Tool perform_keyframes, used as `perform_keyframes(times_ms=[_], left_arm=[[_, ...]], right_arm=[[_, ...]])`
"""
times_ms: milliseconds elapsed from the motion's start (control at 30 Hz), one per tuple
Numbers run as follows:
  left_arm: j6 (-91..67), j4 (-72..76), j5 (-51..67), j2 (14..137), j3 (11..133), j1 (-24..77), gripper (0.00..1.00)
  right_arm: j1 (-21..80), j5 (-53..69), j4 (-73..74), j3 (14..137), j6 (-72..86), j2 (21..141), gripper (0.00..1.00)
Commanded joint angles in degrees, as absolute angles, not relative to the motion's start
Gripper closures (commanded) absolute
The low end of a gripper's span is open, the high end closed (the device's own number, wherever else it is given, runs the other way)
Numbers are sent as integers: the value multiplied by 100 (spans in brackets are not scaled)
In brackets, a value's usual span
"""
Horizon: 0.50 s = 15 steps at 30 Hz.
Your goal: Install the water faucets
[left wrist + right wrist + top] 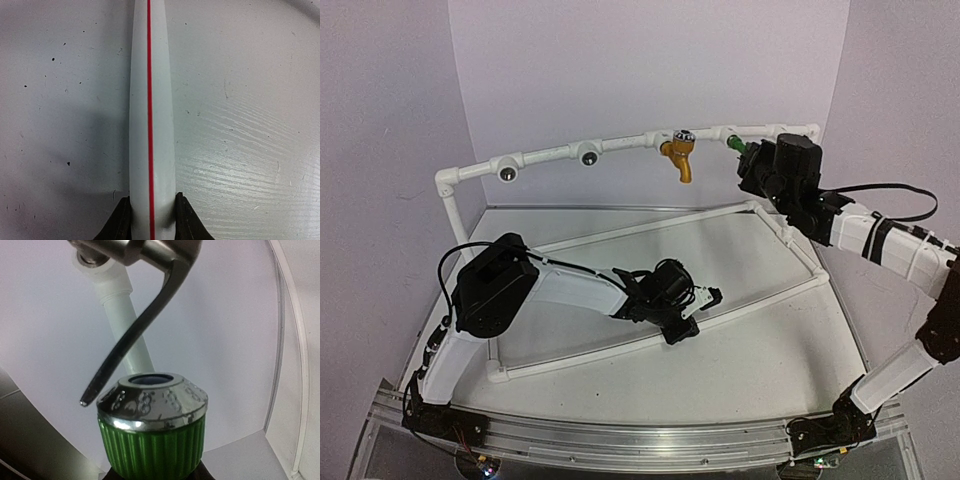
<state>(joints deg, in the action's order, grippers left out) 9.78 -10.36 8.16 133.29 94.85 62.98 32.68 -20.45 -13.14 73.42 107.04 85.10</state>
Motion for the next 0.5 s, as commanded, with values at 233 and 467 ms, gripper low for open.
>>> perform_keyframes(times_ms=[233,467], left_arm=[[1277,-2503,2792,13740,9313,6891,100],[1289,-2545,2700,13792,9334,6891,100]], right_arm=[[3446,-1995,-665,7833,11662,8555,100],[3530,-2123,-814,7672,11043,8365,81]])
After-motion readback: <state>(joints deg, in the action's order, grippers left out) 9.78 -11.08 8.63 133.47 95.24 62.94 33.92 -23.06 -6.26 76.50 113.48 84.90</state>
